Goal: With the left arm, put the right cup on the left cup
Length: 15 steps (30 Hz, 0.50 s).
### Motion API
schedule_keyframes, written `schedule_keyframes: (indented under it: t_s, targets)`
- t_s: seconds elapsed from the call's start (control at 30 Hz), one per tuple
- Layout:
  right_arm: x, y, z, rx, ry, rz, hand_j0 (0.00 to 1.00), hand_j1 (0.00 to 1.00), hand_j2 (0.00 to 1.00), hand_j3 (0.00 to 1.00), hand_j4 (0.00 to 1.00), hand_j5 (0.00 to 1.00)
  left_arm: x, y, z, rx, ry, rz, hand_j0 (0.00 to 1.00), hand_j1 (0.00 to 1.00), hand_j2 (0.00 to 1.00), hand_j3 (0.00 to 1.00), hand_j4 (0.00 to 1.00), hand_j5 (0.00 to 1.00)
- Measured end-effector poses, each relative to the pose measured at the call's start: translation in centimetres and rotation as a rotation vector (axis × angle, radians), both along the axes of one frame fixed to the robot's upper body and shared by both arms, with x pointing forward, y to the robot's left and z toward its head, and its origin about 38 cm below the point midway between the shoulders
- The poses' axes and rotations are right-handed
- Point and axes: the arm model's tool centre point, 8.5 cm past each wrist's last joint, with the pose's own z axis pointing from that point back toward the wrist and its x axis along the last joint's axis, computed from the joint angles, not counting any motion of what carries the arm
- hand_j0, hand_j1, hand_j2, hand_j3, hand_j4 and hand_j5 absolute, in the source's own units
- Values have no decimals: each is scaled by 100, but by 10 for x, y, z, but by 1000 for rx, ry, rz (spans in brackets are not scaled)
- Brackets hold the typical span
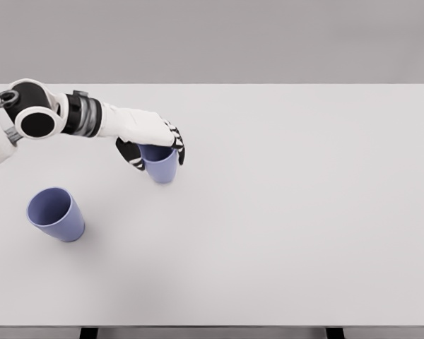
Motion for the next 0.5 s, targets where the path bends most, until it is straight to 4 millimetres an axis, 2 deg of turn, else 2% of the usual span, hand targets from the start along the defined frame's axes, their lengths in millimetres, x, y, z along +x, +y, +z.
schedule_keyframes:
  t_s: [0.3,0.5]
  targets:
    - [0,0,0,0,0,0,100,100,100,100,100,100,-4,3,17,-37,-25,-8,63,63,63,63,63,63]
    - [0,0,0,0,0,0,100,100,100,100,100,100,-9,13,29,-49,-48,-7,63,63,63,63,63,63]
